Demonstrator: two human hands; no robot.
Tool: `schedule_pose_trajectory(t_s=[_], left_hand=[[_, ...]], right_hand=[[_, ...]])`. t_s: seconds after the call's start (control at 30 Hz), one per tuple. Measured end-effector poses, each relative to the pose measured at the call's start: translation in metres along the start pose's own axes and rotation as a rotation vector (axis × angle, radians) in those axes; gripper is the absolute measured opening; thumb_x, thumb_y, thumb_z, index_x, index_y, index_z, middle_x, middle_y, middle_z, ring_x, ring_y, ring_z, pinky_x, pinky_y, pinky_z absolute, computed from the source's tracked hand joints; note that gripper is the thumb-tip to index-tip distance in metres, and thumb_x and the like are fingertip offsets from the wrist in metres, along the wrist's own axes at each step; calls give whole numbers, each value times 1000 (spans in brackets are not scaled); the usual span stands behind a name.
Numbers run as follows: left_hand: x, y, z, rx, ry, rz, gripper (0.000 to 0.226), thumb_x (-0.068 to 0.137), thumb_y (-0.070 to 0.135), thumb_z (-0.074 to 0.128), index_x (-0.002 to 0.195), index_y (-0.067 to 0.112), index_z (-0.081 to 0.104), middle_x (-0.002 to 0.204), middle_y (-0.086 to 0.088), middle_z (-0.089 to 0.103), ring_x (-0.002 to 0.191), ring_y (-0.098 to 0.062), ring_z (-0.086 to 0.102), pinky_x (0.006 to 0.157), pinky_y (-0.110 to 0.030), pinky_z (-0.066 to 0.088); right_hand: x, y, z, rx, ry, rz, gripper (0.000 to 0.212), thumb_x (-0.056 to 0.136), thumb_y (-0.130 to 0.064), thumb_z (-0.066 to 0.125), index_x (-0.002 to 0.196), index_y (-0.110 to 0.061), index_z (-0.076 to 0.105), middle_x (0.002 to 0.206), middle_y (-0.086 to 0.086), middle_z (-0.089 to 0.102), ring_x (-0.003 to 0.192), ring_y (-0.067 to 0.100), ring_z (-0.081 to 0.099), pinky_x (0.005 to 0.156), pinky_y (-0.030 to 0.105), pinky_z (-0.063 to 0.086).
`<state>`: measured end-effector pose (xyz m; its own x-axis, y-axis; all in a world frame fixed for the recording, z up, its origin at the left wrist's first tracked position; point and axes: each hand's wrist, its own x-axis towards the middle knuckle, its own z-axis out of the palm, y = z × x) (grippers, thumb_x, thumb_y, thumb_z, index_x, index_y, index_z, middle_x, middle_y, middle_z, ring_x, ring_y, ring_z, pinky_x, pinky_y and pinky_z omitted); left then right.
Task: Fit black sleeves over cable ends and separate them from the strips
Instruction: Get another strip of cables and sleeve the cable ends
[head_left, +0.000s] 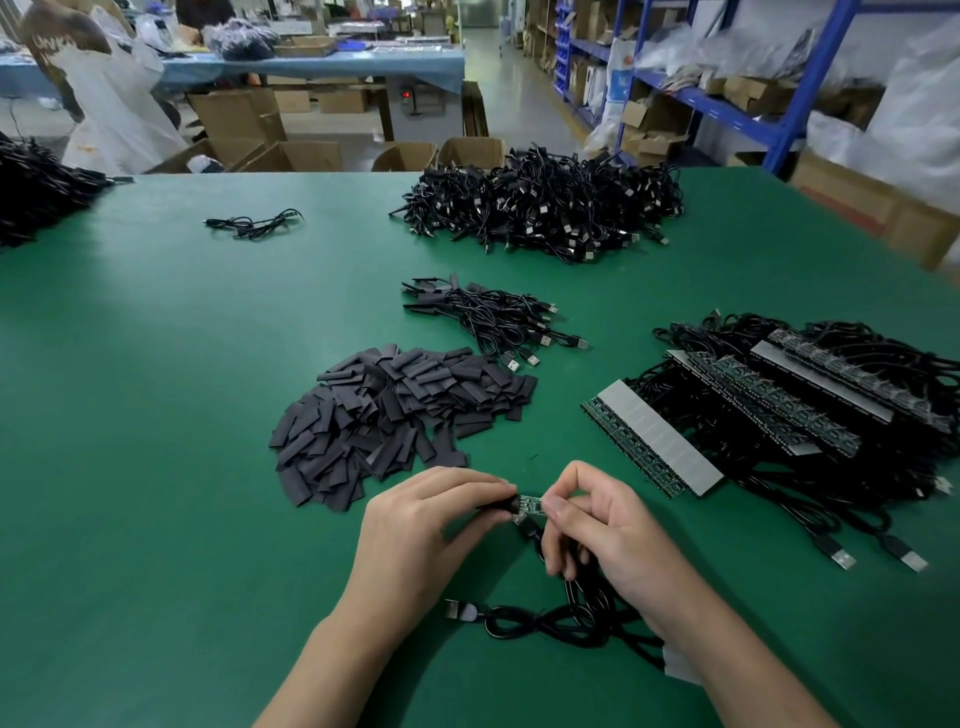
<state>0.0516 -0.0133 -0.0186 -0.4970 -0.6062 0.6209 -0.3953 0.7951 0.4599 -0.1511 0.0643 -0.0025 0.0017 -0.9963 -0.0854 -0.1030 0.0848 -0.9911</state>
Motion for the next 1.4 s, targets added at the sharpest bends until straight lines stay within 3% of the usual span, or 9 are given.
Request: schedule_pose_trajectory(t_s=[0.33, 0.73, 1.07, 1.23, 1.3, 1.4], left_hand=[[0, 3, 0, 19, -41, -56, 20, 93, 44, 70, 102, 28, 80, 101, 21, 73, 93, 5, 66, 83, -17, 54], [0, 5, 0, 115, -4, 6, 13, 91, 34, 77, 100, 26, 80, 98, 17, 74, 88, -5, 69, 74, -26, 58], [0, 8, 1, 58, -34, 49, 14, 92, 31, 78, 103, 23, 80, 98, 14, 74, 87, -8, 70, 72, -29, 58], [0, 7, -1, 56, -20, 34, 15, 93, 34, 76, 102, 24, 80, 98, 15, 73, 87, -5, 68, 72, -27, 57], [0, 6, -1, 55, -16, 29, 14, 93, 34, 76, 102, 24, 80, 98, 16, 73, 87, -5, 68, 72, -27, 57], [0, 4, -1, 56, -11, 22, 13, 93, 34, 77, 102, 24, 80, 99, 16, 73, 88, -4, 68, 74, -27, 57]], right_hand=[[0, 0, 0, 15, 9, -10, 18, 106, -14, 55, 93, -2, 53, 65, 14, 70, 54, 19, 55, 57, 19, 45], [2, 5, -1, 20, -4, -26, 18, 106, -16, 54, 93, -4, 52, 68, 15, 72, 56, 18, 59, 58, 17, 45], [-1, 4, 0, -32, -23, -32, 15, 104, -19, 60, 92, -9, 57, 71, 13, 74, 59, 17, 59, 63, 20, 47], [-7, -7, -2, -209, 24, -40, 9, 90, -36, 67, 98, -31, 66, 89, -3, 78, 76, 22, 66, 79, 31, 55], [-9, -8, -5, -373, 76, -74, 13, 90, -36, 70, 102, -39, 65, 91, -11, 76, 68, 27, 55, 68, 33, 49], [-8, -8, -6, -480, 139, -98, 9, 92, -34, 71, 96, -38, 64, 81, -19, 75, 59, 19, 42, 58, 26, 40]])
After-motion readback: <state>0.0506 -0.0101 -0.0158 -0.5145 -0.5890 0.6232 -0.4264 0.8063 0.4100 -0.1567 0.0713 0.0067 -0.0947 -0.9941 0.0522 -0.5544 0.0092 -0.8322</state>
